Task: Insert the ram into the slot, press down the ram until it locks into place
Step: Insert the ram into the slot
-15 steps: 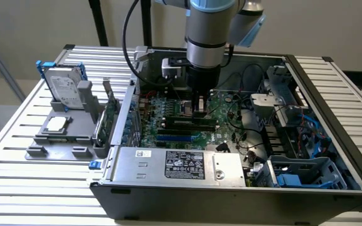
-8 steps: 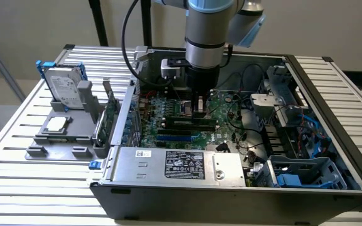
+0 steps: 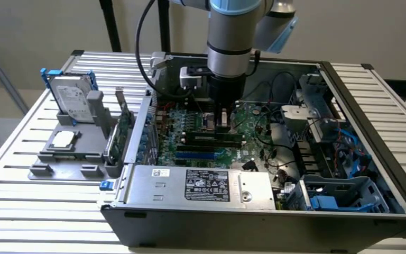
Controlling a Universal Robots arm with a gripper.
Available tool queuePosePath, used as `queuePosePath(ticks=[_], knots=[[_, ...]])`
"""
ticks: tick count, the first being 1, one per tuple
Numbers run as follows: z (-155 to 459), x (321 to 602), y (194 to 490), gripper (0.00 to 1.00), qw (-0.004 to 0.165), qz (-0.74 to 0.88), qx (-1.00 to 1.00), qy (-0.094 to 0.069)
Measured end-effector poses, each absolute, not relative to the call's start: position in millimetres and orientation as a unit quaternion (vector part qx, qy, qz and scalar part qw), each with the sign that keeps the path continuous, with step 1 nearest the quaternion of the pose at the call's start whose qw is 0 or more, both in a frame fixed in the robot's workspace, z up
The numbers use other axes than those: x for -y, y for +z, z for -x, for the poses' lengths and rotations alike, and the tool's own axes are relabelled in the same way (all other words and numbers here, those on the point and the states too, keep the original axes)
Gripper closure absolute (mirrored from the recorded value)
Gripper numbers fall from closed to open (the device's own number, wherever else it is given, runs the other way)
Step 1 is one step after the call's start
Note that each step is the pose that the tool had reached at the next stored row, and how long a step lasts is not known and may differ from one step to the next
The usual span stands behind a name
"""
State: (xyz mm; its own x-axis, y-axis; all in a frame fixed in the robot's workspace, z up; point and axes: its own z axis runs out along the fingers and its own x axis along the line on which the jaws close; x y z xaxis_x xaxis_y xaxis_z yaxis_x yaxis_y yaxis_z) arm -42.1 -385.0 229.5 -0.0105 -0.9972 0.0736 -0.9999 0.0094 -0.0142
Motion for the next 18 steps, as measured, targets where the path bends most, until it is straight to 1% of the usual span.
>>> queuePosePath(ticks=[18], knots=[[43.1,385.0,225.0,0.87,0.020,-0.703,0.710,0.032]])
